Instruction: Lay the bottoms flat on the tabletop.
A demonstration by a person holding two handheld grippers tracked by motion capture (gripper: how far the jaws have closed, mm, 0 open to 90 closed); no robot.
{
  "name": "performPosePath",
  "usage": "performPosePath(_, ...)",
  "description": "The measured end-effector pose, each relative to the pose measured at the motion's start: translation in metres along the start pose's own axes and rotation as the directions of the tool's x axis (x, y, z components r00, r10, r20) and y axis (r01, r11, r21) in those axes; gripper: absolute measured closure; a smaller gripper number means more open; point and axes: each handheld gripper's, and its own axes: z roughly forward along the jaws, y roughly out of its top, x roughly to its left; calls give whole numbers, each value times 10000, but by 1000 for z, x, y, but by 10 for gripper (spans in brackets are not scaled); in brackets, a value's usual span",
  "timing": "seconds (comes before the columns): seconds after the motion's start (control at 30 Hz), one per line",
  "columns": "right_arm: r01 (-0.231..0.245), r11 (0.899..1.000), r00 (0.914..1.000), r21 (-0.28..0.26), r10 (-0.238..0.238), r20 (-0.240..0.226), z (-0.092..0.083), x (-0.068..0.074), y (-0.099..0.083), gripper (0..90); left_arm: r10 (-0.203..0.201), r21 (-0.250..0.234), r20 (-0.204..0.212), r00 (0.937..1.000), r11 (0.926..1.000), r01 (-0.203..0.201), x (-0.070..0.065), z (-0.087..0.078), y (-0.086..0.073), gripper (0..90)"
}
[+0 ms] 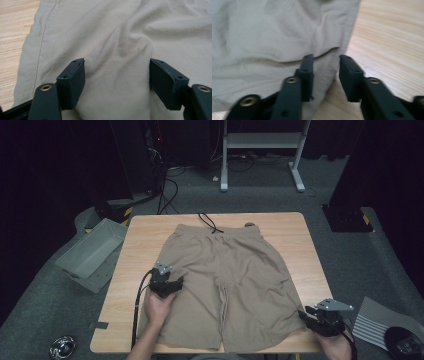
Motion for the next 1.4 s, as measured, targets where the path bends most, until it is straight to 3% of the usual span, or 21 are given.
performPosePath(0.1, 535, 9981, 9984, 305, -529, -198, 12, 5, 6, 854, 10, -9, -10, 10000, 10000, -10, 0, 0, 0, 304)
performPosePath(0.13, 559, 9978, 9975, 342, -544, -440, 16, 6, 11, 875, 12, -8, -9, 10000, 10000, -12, 0, 0, 0, 304)
performPosePath(0.27, 1146, 9934, 9911, -33, -1146, -671, 27, 16, 34, 886, -29, -2, 13, 10000, 10000, 29, 0, 0, 0, 304)
performPosePath(0.5, 2125, 9762, 9717, -430, -2157, -967, 58, 33, 93, 886, -215, -15, -265, 9994, 9998, 215, 2, 11, 9, 308)
performPosePath(0.63, 2355, 9688, 9643, -775, -2429, -1057, 73, 42, 138, 885, -390, 6, -482, 9981, 9992, 391, 4, 20, 18, 315)
performPosePath(0.77, 2406, 9684, 9644, -655, -2462, -970, 101, 48, 169, 884, -714, -51, -794, 9943, 9975, 712, 8, 29, 26, 315)
performPosePath(0.9, 2120, 9773, 9703, 57, -2098, -1205, 142, 52, 181, 874, -755, -34, -868, 9934, 9971, 755, 10, 33, 30, 315)
performPosePath(1.0, 2371, 9700, 9614, 547, -2261, -1567, 163, 61, 179, 789, -773, -36, -858, 9933, 9970, 773, 10, 33, 30, 315)
performPosePath(1.1, 2471, 9682, 9579, 388, -2380, -1607, 158, 65, 178, 655, -773, -33, -858, 9933, 9970, 773, 10, 33, 30, 315)
performPosePath(1.3, 1943, 9768, 9687, -900, -2055, -1390, 104, 48, 171, 606, -753, -30, -867, 9934, 9972, 753, 10, 33, 30, 315)
performPosePath(1.4, 1804, 9775, 9745, -1090, -1926, -1148, 85, 38, 158, 606, -738, -27, -877, 9934, 9973, 738, 10, 33, 30, 316)
